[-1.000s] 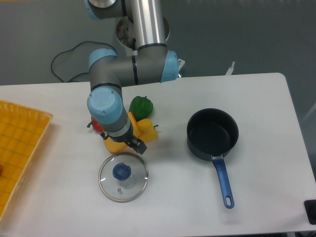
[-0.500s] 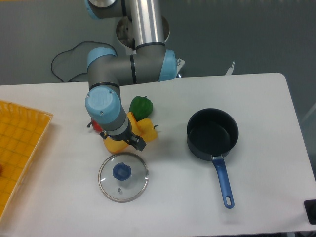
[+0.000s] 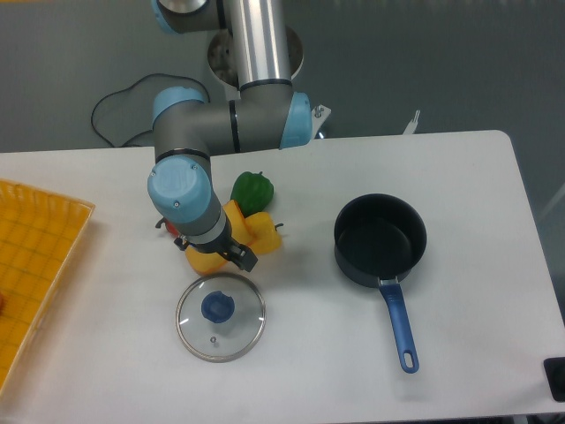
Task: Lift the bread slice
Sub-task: 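Lower the gripper onto the bread slice beside the peppers and close it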
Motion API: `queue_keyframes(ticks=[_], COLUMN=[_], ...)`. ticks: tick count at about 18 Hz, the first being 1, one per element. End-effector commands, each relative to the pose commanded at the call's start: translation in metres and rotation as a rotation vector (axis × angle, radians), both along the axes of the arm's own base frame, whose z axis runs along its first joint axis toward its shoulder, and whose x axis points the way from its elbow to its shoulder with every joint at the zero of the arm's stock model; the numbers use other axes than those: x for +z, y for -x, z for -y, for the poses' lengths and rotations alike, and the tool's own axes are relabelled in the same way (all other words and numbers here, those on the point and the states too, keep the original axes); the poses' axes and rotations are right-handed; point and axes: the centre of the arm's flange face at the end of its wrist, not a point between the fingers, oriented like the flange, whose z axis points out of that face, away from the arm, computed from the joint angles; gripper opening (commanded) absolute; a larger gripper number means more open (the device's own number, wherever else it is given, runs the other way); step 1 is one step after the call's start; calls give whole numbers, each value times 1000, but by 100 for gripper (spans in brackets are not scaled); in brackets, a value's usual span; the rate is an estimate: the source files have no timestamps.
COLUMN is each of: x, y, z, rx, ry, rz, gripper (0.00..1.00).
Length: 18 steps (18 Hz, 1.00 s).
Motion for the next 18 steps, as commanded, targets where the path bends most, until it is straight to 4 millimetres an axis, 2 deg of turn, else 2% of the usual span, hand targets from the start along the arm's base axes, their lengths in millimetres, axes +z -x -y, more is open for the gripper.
queue_keyframes(ticks=[3, 11, 18], x=[-16, -29, -32], y=[-1, 2, 1], z=[1, -3, -1], rx=[6, 5, 5], ry=[27, 35, 43], rz=[17, 25, 29], gripper=[100, 100, 100])
